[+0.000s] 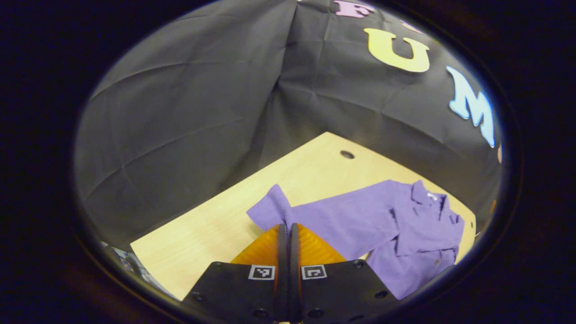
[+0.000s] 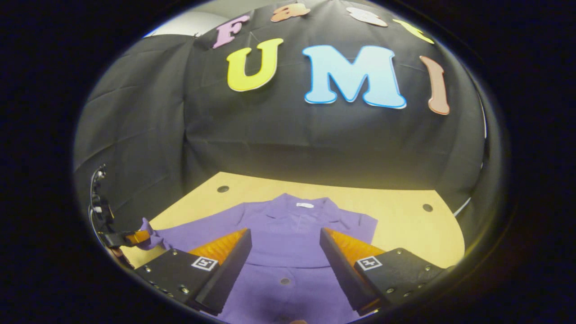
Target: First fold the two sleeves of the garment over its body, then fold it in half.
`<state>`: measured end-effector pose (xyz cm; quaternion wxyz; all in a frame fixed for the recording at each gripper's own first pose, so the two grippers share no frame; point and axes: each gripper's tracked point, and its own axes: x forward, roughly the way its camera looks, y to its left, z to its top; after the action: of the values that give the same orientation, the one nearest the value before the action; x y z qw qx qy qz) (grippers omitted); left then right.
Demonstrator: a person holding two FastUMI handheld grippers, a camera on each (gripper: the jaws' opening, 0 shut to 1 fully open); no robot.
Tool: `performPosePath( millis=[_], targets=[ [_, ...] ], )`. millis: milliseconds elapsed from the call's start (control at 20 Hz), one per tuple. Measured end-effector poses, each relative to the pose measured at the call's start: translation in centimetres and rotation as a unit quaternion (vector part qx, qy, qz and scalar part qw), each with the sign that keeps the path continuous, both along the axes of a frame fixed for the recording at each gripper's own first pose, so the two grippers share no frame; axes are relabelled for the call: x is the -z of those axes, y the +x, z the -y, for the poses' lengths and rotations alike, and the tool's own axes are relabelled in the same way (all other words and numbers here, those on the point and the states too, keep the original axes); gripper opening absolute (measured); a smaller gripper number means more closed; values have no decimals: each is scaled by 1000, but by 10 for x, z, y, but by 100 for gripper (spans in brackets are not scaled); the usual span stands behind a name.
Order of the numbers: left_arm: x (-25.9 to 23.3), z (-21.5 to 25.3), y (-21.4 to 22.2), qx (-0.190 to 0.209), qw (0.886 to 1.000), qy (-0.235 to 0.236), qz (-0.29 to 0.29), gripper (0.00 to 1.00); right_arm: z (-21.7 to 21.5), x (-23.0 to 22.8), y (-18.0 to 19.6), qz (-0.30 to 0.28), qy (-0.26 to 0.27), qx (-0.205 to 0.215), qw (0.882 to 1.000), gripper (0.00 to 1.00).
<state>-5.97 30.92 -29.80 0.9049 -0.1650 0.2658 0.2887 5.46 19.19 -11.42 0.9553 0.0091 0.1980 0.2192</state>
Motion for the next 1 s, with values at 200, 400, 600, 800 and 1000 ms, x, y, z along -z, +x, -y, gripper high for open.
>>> performPosePath(
  millis=[200,400,600,800,1000],
  targets=[
    [-17,52,45,61,998,4,11,7,43,7,-6,-6,1,36,999,96],
    [-35,114,84,116,993,-3,26,7,88,17,-14,-10,-9,75,997,96],
    [-43,177,118,174,984,-6,36,7,119,29,-22,-29,1,106,994,96],
    [-52,246,145,237,971,-2,41,7,149,34,-27,-34,4,127,991,96],
    [-51,315,165,289,957,2,37,7,175,41,-28,-43,12,142,989,96]
  ],
)
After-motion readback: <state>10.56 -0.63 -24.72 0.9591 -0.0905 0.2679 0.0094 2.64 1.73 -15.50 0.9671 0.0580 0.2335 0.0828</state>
